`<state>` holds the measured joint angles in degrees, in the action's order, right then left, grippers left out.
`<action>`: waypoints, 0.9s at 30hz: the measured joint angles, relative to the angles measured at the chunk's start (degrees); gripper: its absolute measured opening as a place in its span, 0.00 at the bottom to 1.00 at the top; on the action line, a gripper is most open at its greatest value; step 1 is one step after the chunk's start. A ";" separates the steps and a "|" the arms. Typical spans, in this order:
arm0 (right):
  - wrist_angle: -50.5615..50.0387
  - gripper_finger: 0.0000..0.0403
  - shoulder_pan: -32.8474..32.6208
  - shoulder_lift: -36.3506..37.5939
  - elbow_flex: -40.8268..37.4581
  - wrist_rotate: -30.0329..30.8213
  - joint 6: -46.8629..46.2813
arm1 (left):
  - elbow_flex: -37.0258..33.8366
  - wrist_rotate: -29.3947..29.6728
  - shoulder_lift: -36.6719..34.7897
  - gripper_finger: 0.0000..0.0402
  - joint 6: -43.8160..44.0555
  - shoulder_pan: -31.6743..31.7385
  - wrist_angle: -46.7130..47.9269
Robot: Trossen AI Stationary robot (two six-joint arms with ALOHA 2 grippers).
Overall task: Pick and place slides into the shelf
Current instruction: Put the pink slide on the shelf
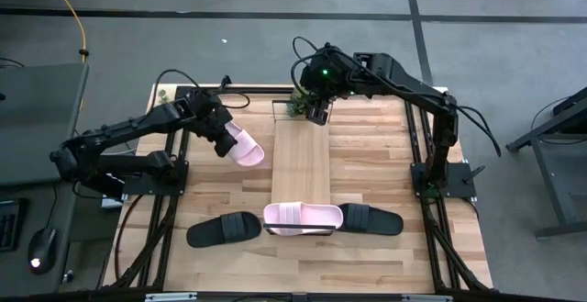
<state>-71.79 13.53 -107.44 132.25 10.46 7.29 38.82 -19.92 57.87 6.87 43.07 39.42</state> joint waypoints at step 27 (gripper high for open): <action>13.17 0.31 5.17 0.00 0.00 -31.48 -8.32 | 28.09 11.13 -4.31 0.00 -8.39 -25.61 24.48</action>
<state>-58.62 18.70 -107.44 132.25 -21.03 -1.03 66.91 -8.79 53.56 -1.52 17.46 63.90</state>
